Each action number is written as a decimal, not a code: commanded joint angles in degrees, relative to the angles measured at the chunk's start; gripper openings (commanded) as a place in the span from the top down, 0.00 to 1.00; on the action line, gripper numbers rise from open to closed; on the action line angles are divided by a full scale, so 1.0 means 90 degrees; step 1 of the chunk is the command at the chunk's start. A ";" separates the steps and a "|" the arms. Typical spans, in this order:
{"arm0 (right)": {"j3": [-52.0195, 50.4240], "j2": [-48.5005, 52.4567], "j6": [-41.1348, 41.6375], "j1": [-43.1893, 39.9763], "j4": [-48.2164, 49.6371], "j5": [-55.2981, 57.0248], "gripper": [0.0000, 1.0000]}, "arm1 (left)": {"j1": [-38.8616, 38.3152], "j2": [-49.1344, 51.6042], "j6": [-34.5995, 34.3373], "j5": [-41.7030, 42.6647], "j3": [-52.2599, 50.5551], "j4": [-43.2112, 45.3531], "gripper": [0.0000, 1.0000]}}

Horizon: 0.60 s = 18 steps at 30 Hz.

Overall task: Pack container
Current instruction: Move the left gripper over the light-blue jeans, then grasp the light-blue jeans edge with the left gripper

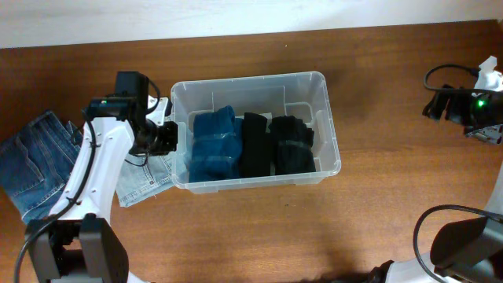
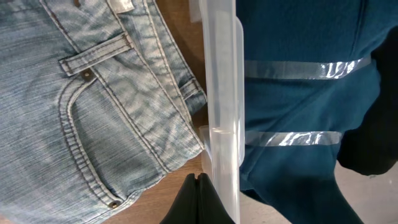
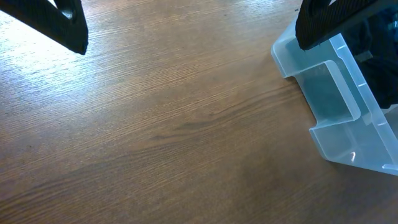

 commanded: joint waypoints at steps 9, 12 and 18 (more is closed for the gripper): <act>0.0066 0.0002 -0.0036 -0.0024 0.0002 0.0010 0.01 | -0.0032 0.0058 -0.0083 0.0891 0.0063 0.0075 0.99; 0.0066 0.0002 -0.0039 -0.0024 0.0002 0.0010 0.01 | 0.0005 0.0058 -0.0284 0.0102 0.0066 0.0085 0.99; 0.0066 0.0002 -0.0039 -0.0024 0.0002 0.0010 0.01 | 0.0697 0.0056 -0.1251 -0.0979 0.0066 -0.0022 0.99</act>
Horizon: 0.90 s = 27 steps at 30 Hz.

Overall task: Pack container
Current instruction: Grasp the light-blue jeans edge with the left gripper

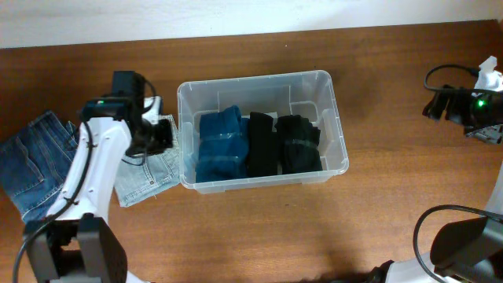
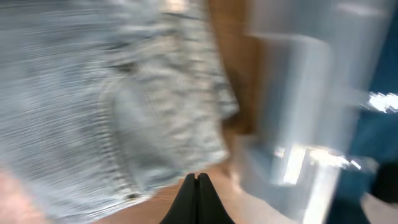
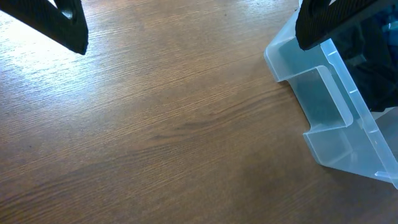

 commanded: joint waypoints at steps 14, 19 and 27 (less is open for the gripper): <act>0.0066 0.0002 -0.0041 -0.0024 0.0002 0.0010 0.01 | 0.1962 0.0058 -0.0379 -0.0563 0.0063 -0.0090 0.01; 0.0066 0.0002 -0.0039 -0.0024 0.0002 0.0012 0.01 | 0.1962 0.0061 -0.0381 -0.0627 -0.0044 0.0270 0.01; 0.0066 0.0002 -0.0039 -0.0024 0.0002 0.0010 0.01 | 0.1962 0.0143 -0.0386 -0.0267 -0.0976 0.1217 0.01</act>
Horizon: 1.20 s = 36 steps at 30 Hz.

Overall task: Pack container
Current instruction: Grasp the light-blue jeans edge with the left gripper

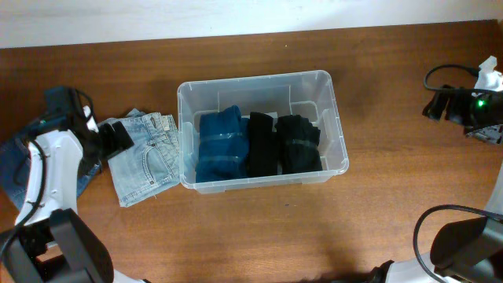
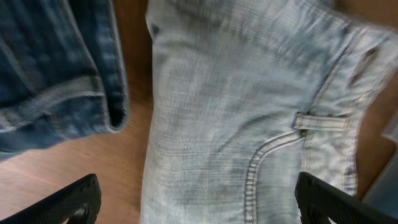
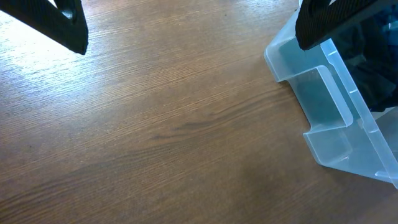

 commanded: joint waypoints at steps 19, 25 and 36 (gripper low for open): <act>0.0066 0.0002 -0.0044 -0.0024 0.0002 0.0012 0.02 | 0.0010 0.0112 -0.0049 0.0316 -0.2096 0.2443 0.01; 0.0066 0.0002 -0.0046 -0.0024 0.0002 0.0010 0.01 | 0.0010 0.0112 -0.0053 0.0335 -0.2438 0.2812 0.01; 0.0066 0.0002 -0.0046 -0.0024 0.0002 0.0010 0.01 | 0.0002 0.0112 -0.0095 0.0670 -0.2778 0.3067 0.01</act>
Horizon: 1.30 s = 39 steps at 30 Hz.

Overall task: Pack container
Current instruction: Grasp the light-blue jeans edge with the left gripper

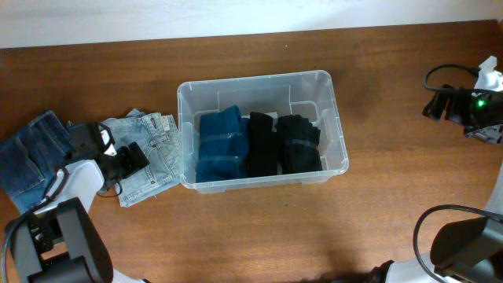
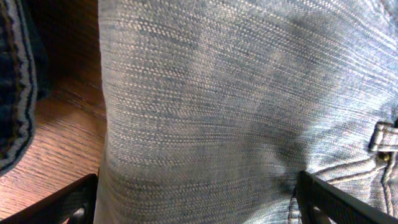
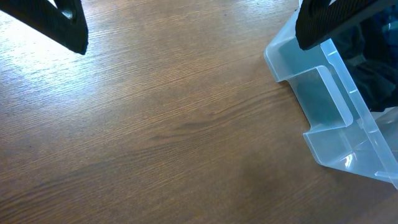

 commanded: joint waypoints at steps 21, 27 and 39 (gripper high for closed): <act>0.0066 0.0002 -0.0041 -0.0024 0.0002 0.0010 0.01 | -0.0012 0.0053 -0.0005 0.0627 -0.0379 -0.0095 0.34; 0.0066 0.0002 -0.0041 -0.0024 0.0002 0.0012 0.01 | -0.0012 0.0053 0.0024 0.0714 -0.0376 -0.0095 0.57; 0.0066 0.0002 -0.0041 -0.0024 0.0002 0.0010 0.01 | -0.0010 0.0007 0.0160 0.0714 -0.0032 -0.0311 0.99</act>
